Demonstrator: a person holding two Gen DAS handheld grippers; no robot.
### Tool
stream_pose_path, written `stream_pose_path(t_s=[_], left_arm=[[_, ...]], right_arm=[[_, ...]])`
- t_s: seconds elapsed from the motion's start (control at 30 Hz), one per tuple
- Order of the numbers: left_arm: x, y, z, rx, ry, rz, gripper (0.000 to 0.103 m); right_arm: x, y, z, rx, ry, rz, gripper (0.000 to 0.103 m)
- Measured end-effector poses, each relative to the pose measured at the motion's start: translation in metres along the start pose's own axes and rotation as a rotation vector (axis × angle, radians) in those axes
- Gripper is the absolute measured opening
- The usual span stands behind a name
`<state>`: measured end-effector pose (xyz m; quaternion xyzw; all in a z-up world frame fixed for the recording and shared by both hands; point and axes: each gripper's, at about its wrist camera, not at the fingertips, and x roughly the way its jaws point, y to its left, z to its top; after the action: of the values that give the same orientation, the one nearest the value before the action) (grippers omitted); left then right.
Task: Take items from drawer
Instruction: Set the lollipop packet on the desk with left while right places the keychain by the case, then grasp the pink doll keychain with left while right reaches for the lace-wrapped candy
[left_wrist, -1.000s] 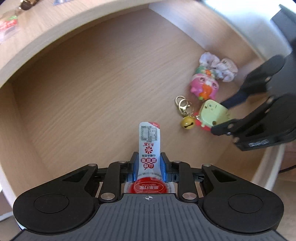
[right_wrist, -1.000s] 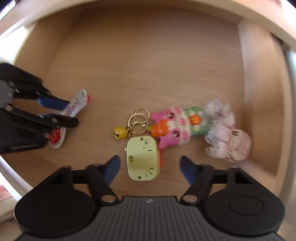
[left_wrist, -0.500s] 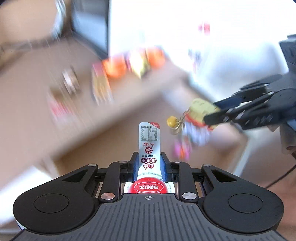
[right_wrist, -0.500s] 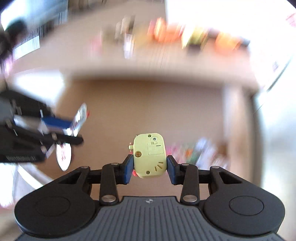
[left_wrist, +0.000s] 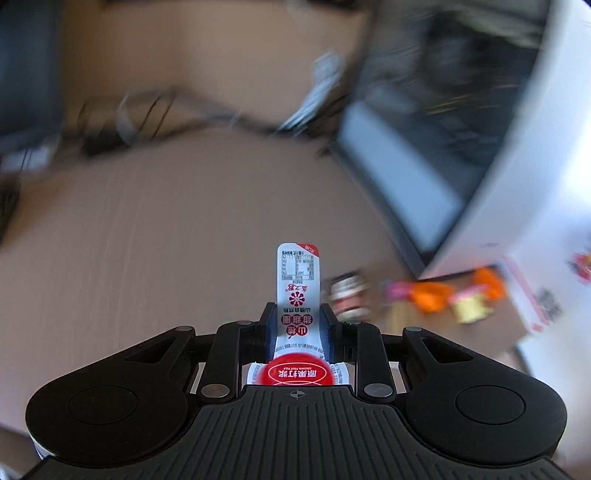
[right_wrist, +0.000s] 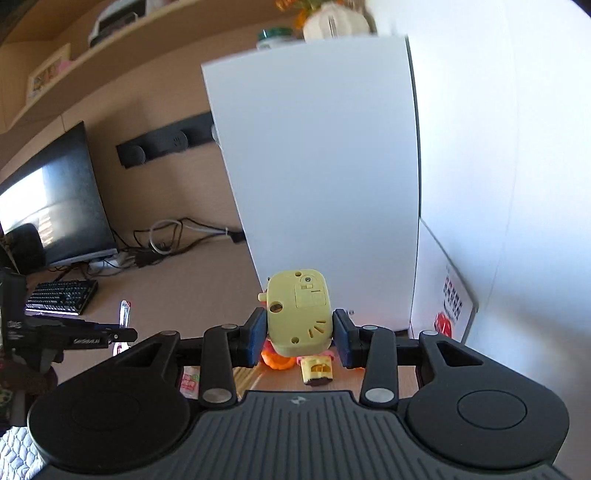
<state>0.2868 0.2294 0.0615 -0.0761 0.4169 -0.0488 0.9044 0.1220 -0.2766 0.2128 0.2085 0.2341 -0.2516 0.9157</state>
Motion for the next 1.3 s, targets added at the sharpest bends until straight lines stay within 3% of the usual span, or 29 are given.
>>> stream_pose_path(t_s=[0.23,0.33,0.4,0.6,0.7,0.83,1.03,1.27,1.3], left_arm=[[0.057,0.033,-0.014,-0.041,0.097,0.049,0.027],[0.066,0.026,-0.024,0.006,0.026,0.076,0.027],[0.066,0.026,-0.026,-0.013,-0.001,0.076,0.027],[0.022,0.019,-0.022,-0.098,-0.219,0.088,0.027],[0.002,0.012,-0.027,-0.123,-0.248,0.070,0.027],[-0.012,0.000,-0.046,-0.140,-0.190,0.015,0.027],[-0.005,-0.040,-0.087,-0.091,0.005,-0.053,0.027],[-0.013,-0.078,-0.119,0.011,0.069,-0.082,0.027],[-0.013,-0.080,-0.120,0.016,0.074,-0.088,0.027]], right_arm=[[0.049,-0.032,-0.035,0.051,0.121,-0.046,0.038],[0.066,-0.033,-0.044,0.048,0.148,-0.069,0.038],[0.074,-0.034,-0.046,0.029,0.157,-0.097,0.038],[0.095,-0.037,-0.064,-0.039,0.194,-0.159,0.038],[0.115,-0.042,-0.076,-0.018,0.232,-0.149,0.038],[0.145,-0.049,-0.093,0.007,0.279,-0.151,0.038],[0.177,-0.047,-0.102,-0.012,0.302,-0.162,0.038],[0.188,-0.037,-0.105,-0.058,0.307,-0.160,0.039],[0.186,-0.037,-0.106,-0.055,0.305,-0.159,0.043]])
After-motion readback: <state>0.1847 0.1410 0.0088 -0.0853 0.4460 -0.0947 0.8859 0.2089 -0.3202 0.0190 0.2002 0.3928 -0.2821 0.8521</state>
